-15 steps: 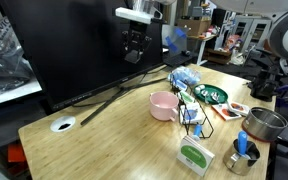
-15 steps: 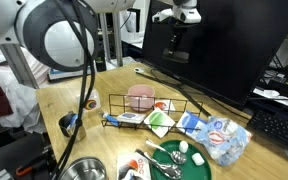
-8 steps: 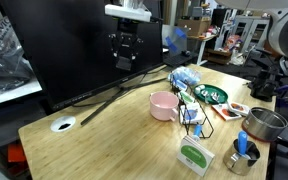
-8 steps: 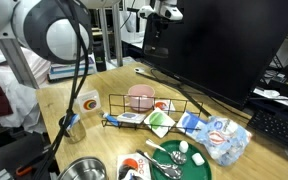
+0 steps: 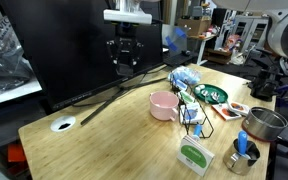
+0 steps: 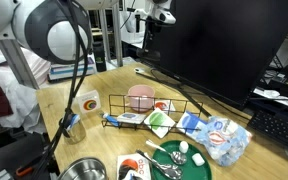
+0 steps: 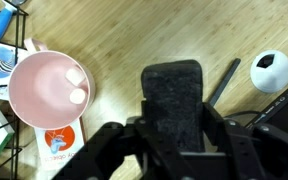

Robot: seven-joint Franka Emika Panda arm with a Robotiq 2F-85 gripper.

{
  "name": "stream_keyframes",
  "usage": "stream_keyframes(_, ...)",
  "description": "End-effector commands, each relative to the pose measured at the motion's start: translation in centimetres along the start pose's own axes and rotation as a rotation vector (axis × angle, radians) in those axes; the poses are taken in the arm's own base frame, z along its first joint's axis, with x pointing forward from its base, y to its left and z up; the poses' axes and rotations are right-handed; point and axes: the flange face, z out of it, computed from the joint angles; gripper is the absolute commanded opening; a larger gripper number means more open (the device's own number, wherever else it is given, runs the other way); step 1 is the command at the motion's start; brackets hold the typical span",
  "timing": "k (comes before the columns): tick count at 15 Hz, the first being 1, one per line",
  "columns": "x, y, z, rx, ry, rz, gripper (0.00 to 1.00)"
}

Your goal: Move the black eraser to the left side of the desk

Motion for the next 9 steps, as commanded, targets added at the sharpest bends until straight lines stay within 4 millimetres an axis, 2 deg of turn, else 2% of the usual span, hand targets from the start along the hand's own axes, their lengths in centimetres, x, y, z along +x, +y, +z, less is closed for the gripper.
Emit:
stream_keyframes(1, 0.0, 0.0, -0.1, -0.001, -0.001, 0.000, 0.52)
stream_keyframes(2, -0.1, 0.0, -0.1, -0.001, -0.001, -0.001, 0.52)
stream_keyframes(3, -0.1, 0.0, -0.1, -0.001, -0.002, -0.001, 0.27)
stream_keyframes(6, -1.2, -1.0, 1.3, -0.042, 0.020, -0.023, 0.27)
stream_keyframes(9, -3.2, -2.3, 3.8, -0.090, 0.020, -0.066, 0.27)
